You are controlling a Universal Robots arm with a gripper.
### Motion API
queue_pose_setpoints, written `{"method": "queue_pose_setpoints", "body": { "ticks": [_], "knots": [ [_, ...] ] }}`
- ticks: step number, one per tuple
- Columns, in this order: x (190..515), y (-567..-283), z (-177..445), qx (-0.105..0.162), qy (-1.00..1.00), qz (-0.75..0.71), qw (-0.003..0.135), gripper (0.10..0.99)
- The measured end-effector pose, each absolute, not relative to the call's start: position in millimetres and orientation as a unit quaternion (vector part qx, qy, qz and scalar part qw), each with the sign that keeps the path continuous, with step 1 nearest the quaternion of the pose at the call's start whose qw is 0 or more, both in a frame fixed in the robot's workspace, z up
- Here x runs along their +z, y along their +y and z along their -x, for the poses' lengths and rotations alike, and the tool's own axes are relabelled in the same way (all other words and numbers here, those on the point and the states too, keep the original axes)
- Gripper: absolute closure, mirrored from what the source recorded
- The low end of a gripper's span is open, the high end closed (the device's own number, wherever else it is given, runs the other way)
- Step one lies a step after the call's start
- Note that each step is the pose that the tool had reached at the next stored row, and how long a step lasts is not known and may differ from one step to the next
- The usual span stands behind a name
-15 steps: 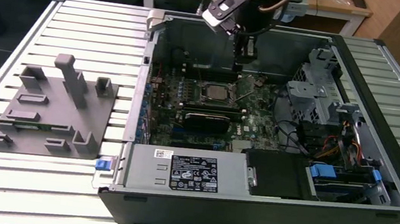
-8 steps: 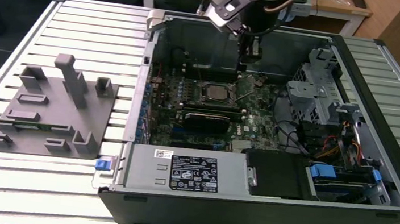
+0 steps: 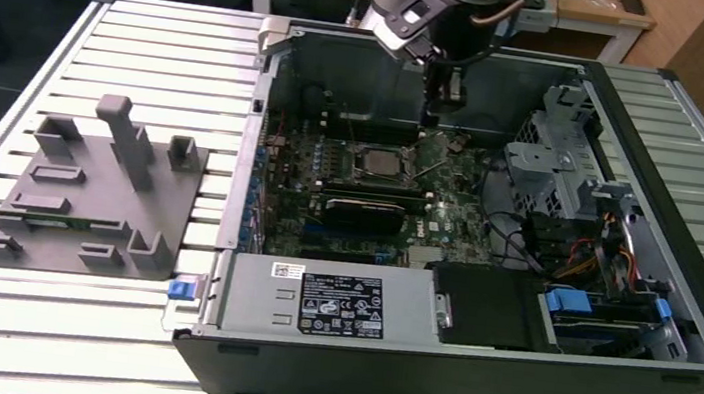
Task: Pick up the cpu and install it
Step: 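Close the cpu cover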
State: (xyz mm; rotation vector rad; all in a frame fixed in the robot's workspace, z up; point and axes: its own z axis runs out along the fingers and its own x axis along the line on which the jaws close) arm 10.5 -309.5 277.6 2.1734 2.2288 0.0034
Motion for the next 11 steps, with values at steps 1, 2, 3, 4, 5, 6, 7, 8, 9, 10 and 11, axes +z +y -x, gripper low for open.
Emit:
{"method": "queue_pose_setpoints", "body": {
  "ticks": [1, 2, 3, 4, 5, 6, 7, 8, 9, 10, 11],
  "knots": [
    [277.2, -309.4, -11.1, 0.001, 0.716, -0.698, 0.014, 0.98],
    [276.9, -309.2, -12.0, 0.001, 0.716, -0.698, 0.014, 0.98],
    [276.5, -309.0, -12.8, 0.001, 0.716, -0.698, 0.014, 0.98],
    [276.1, -308.7, -13.6, 0.001, 0.716, -0.698, 0.014, 0.98],
    [275.7, -308.2, -14.4, 0.001, 0.716, -0.698, 0.014, 0.98],
    [275.2, -307.7, -15.2, 0.001, 0.716, -0.698, 0.014, 0.98],
    [274.4, -307.2, -16.1, 0.001, 0.716, -0.698, 0.014, 0.98],
    [273.7, -306.9, -17.0, 0.001, 0.716, -0.698, 0.014, 0.98],
    [273.1, -306.6, -17.9, 0.001, 0.716, -0.698, 0.014, 0.98],
    [272.1, -306.5, -19.1, 0.001, 0.716, -0.698, 0.014, 0.98],
    [271.0, -306.5, -20.0, 0.001, 0.716, -0.698, 0.014, 0.98]
  ]
}}
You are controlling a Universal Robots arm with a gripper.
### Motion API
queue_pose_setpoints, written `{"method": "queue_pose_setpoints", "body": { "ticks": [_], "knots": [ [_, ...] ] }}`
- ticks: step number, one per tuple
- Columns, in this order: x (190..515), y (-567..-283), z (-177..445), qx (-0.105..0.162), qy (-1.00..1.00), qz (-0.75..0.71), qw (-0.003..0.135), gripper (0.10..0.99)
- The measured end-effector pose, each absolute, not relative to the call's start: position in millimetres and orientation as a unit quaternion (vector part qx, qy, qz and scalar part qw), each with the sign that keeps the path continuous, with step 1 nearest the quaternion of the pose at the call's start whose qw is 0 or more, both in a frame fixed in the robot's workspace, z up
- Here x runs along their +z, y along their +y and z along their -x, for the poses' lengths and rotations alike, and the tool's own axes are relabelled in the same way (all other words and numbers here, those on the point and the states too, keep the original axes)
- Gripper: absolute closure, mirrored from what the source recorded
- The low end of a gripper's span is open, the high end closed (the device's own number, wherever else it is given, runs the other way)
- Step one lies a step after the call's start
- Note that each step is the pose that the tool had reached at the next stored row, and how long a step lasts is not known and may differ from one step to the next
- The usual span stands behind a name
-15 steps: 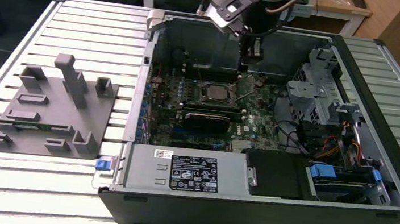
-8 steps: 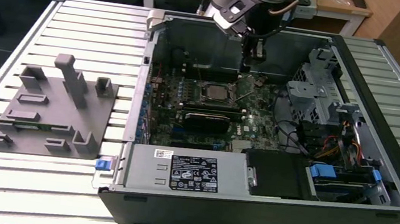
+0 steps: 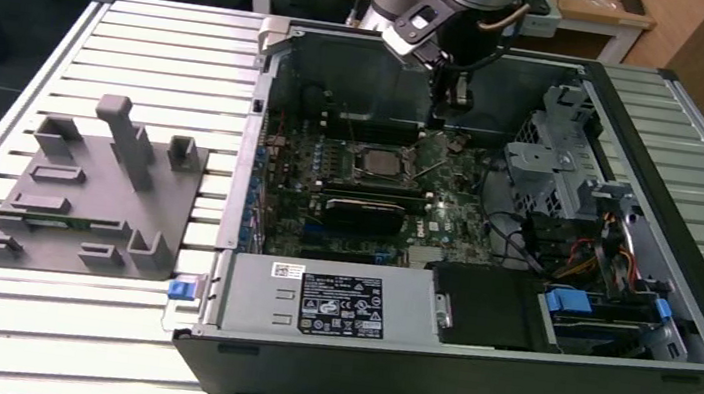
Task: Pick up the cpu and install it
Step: 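Close the cpu cover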
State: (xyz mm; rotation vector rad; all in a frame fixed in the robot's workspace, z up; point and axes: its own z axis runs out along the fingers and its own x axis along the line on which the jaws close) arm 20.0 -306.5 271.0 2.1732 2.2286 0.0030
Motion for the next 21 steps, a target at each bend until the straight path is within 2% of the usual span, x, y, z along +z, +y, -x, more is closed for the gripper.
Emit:
{"method": "queue_pose_setpoints", "body": {
  "ticks": [21],
  "knots": [
    [261.9, -308.8, -46.5, 0.001, 0.714, -0.7, 0.014, 0.98]
  ]
}}
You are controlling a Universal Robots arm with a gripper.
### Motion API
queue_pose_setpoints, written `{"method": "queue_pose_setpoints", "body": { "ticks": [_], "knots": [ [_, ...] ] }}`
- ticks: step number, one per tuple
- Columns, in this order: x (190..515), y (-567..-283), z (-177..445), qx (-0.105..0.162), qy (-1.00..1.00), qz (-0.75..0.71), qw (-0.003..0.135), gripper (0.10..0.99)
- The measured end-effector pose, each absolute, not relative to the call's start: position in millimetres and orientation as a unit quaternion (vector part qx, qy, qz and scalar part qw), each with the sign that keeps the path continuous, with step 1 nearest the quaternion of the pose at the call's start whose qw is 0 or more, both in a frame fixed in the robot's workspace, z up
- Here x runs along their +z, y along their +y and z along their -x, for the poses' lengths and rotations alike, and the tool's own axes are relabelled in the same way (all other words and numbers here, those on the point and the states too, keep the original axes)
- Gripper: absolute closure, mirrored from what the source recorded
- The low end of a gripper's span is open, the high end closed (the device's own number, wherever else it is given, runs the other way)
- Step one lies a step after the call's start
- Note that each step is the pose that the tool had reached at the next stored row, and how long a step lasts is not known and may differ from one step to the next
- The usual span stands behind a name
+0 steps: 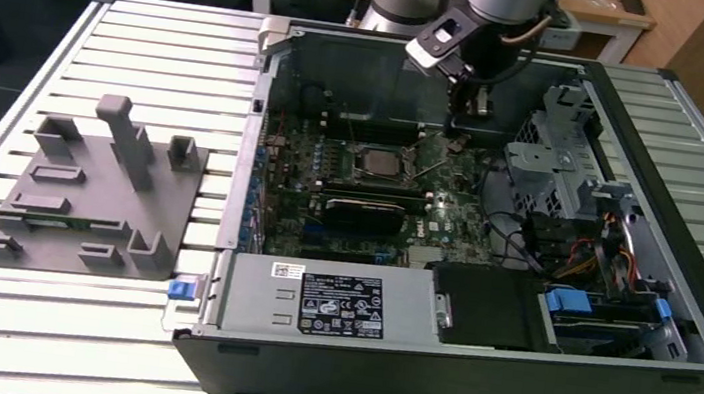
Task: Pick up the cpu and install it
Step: 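Close the cpu cover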
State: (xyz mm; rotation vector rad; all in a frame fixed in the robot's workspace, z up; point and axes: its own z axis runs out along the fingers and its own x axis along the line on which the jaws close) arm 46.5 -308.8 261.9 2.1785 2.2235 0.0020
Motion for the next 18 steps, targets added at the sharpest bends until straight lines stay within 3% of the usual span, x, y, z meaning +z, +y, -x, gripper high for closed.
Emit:
{"method": "queue_pose_setpoints", "body": {
  "ticks": [18],
  "knots": [
    [254.2, -308.8, -60.1, 0.0, 0.71, -0.704, 0.015, 0.98]
  ]
}}
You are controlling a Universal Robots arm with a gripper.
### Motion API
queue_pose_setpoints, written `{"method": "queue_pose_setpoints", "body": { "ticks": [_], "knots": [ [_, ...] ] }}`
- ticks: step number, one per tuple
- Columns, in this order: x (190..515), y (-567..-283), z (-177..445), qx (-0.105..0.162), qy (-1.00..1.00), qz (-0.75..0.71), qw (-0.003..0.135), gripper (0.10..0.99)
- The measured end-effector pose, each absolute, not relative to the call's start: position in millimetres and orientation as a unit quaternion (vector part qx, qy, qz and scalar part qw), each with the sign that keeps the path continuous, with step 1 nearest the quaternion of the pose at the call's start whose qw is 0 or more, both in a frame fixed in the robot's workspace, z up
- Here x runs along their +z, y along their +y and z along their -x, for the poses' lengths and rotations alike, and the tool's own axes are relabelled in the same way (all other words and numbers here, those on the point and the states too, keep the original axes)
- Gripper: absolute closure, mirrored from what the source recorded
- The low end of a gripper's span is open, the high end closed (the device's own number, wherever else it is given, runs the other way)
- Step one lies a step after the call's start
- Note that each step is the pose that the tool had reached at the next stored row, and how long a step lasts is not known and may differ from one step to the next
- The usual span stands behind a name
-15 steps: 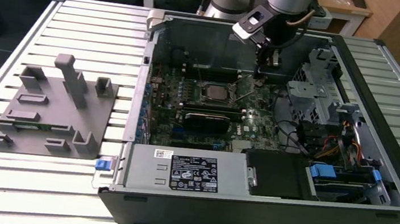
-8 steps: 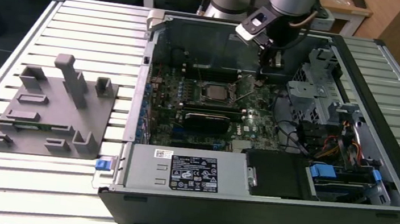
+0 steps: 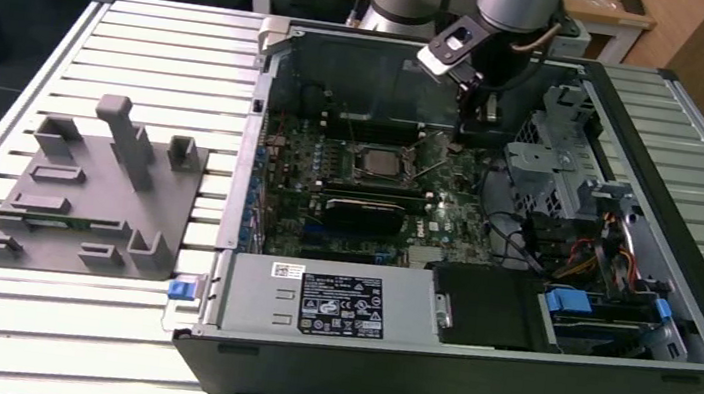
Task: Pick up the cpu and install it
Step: 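Close the cpu cover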
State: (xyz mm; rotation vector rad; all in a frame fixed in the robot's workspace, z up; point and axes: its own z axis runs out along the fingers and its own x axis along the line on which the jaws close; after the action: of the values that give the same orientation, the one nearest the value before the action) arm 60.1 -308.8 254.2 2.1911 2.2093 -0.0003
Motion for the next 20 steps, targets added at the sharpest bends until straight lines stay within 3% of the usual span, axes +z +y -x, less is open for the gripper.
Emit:
{"method": "queue_pose_setpoints", "body": {
  "ticks": [20],
  "knots": [
    [244.4, -308.7, -31.0, 0.0, 0.709, -0.705, 0.014, 0.98]
  ]
}}
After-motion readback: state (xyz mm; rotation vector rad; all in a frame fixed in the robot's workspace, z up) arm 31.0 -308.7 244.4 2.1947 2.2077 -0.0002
